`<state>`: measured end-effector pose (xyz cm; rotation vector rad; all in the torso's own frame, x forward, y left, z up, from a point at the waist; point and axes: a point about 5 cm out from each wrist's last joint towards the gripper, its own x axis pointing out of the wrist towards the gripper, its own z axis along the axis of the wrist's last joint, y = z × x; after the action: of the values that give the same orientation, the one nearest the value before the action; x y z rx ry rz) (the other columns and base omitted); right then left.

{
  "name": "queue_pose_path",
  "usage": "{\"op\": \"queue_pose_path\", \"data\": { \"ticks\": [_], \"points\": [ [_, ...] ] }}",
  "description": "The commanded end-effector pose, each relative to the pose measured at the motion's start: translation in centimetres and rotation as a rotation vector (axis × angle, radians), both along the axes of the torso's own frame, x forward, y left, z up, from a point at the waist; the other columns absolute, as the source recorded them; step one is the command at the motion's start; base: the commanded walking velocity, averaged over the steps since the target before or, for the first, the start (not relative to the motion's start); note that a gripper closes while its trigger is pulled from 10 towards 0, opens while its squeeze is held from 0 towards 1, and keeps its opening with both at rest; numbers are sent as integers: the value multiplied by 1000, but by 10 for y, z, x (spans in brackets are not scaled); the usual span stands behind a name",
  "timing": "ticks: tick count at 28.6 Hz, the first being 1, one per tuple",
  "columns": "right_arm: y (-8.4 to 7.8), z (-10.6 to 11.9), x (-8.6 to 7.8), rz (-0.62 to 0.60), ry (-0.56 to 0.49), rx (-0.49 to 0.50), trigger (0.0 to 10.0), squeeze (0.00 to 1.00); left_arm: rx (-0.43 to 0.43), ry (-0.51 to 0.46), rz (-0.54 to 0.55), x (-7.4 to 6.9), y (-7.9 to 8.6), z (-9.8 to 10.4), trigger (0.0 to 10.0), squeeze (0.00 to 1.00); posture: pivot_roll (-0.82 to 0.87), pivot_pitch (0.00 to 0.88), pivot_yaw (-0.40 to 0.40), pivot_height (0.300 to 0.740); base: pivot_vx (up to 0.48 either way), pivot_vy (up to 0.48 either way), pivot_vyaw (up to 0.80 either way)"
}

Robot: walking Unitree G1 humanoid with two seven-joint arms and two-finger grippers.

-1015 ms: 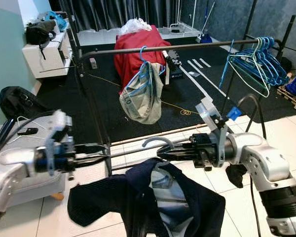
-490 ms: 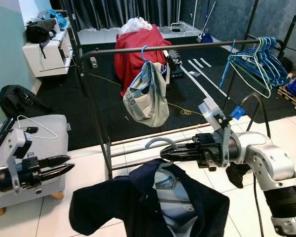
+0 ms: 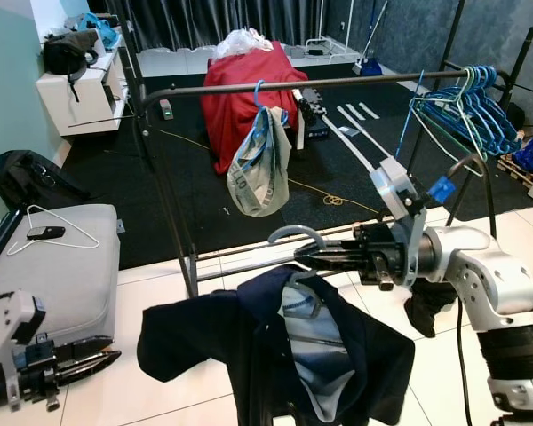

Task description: Hang hanger

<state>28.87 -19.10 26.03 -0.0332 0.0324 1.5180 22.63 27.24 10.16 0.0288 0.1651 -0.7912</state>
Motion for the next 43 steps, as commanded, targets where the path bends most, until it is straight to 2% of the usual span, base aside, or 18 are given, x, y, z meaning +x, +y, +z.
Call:
{"op": "queue_pose_path", "data": {
  "ticks": [1, 12, 16, 17, 20, 21, 22, 23, 25, 26, 27, 28, 30, 31, 34, 35, 36, 43],
  "points": [
    [0, 8, -2, 24, -20, 22, 0, 0, -31, -23, 23, 3, -2, 2, 10000, 0, -92, 73, -18, 740, 0, 0, 0],
    [-1, 7, -4, 34, -8, 19, 0, 0, -76, -74, 32, 10, -9, 6, 10000, 0, -102, 77, -17, 740, 0, 0, 0],
    [-3, 3, -2, 33, 3, 9, 0, 0, -135, -31, -38, 5, -20, 6, 10000, 0, -101, 78, -18, 740, 0, 0, 0],
    [-3, 2, -1, 31, 6, 7, 0, 0, -143, -2, -70, 0, -21, 4, 9412, 0, -101, 78, -18, 740, 0, 0, 0],
    [-4, 2, -1, 30, 7, 6, 0, 0, -146, 17, -89, -3, -22, 3, 9412, 0, -101, 78, -18, 740, 0, 0, 0],
    [-4, 2, -1, 27, 7, 5, 0, 0, -151, 41, -108, -7, -22, 1, 8980, 0, -102, 77, -19, 740, 0, 0, 0],
    [-4, 2, -1, 27, 7, 5, 0, 0, -151, 41, -108, -7, -22, 1, 8980, 0, -102, 77, -19, 740, 0, 0, 0],
    [-5, 2, 0, 25, 6, 4, 0, 0, -157, 58, -130, -10, -23, 0, 7961, 0, -101, 77, -19, 740, 0, 0, 0],
    [-5, 2, 0, 25, 6, 4, 0, 0, -157, 58, -130, -10, -23, 0, 7961, 0, -101, 77, -19, 740, 0, 0, 0],
    [-5, 2, 1, 23, 3, 4, 0, 0, -177, 71, -155, -13, -29, -1, 0, 0, -100, 74, -20, 740, 0, 0, 0],
    [-5, 2, 1, 23, 3, 4, 0, 0, -177, 71, -155, -13, -29, -1, 0, 0, -100, 74, -20, 740, 0, 0, 0],
    [-5, 2, 1, 23, 1, 5, 0, 0, -179, 65, -159, -13, -32, -1, 1882, 0, -100, 74, -19, 740, 0, 0, 0],
    [-5, 2, 1, 23, 1, 5, 0, 0, -179, 65, -159, -13, -32, -1, 1882, 0, -100, 74, -19, 740, 0, 0, 0],
    [-5, 2, 1, 23, 0, 5, 0, 0, -179, 54, -154, -12, -35, -2, 10000, 0, -103, 73, -19, 740, 0, 0, 0],
    [-5, 2, 1, 22, -2, 5, 0, 0, -184, 52, -151, -11, -37, -2, 10000, 0, -103, 72, -20, 740, 0, 0, 0],
    [-5, 2, 1, 21, -4, 4, 0, 0, -193, 53, -151, -11, -39, -2, 10000, 580, -103, 72, -21, 740, 0, 0, 0],
    [-6, 3, 2, 20, -6, 3, 0, 0, -227, 62, -153, -10, -42, 0, 10000, 1000, -105, 72, -21, 740, 0, 0, 0],
    [-6, 4, 3, 19, -9, 2, 0, 0, -272, 63, -165, -10, -46, 4, 10000, 1000, -103, 71, -22, 740, 0, 0, 0]
  ]
}}
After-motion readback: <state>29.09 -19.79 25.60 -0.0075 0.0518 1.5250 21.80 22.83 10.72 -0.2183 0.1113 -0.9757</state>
